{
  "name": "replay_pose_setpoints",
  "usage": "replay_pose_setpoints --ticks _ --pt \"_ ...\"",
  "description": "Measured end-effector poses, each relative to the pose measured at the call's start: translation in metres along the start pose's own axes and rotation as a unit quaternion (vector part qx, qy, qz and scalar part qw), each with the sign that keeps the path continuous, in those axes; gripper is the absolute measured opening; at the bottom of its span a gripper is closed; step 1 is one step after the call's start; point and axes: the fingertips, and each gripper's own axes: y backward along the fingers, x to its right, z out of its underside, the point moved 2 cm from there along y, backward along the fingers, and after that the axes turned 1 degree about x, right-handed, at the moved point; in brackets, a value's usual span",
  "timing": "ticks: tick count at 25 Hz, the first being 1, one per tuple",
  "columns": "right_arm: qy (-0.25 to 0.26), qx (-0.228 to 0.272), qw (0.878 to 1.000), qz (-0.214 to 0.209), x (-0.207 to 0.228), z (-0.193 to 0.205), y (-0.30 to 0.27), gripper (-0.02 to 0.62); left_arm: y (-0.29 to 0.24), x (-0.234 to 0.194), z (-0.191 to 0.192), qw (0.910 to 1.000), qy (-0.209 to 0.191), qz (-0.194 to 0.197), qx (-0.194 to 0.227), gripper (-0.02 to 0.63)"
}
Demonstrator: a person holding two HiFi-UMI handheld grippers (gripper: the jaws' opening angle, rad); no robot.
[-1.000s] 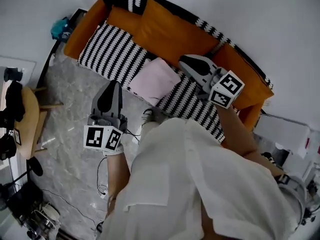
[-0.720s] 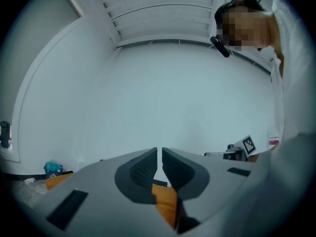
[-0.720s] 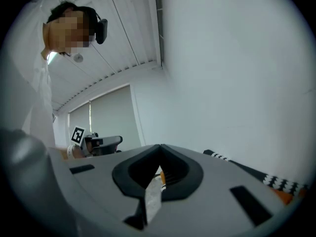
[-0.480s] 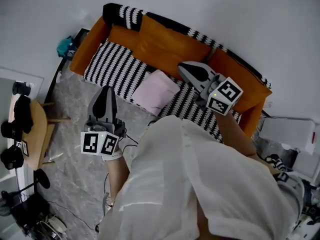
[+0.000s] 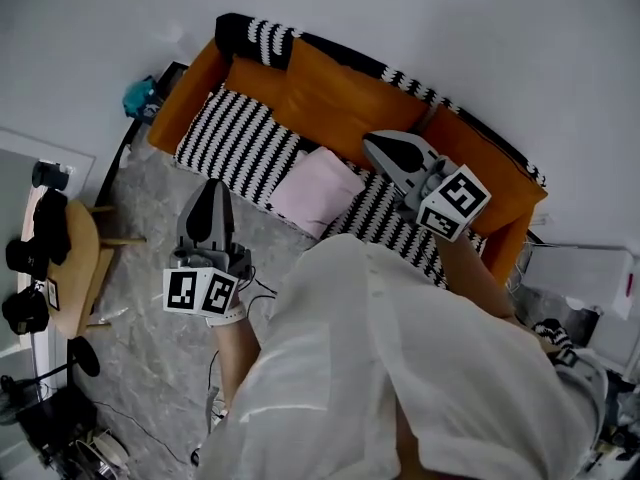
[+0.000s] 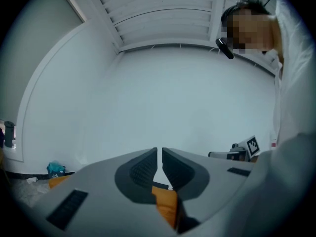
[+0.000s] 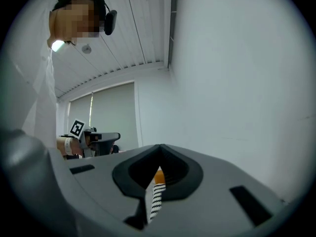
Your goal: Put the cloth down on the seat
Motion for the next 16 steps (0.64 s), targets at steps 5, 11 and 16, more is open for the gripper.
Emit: replay_pose_setpoints --ticks 5,11,16 --pt "-0.001 -0.009 1.0 -0.007 -0.0049 0.0057 0.0013 0.006 -0.0005 0.0042 0.0008 0.9999 0.005 0.012 0.002 0.043" --pt "0.004 -0.016 1.0 -0.012 -0.0063 0.0057 0.0007 0.006 0.0031 0.0025 0.0002 0.9998 0.008 0.015 0.004 0.043" --pt "0.007 -0.018 1.0 -0.011 -0.006 0.0041 -0.0002 0.006 0.003 0.0019 0.0011 0.9998 0.006 0.019 -0.001 0.043"
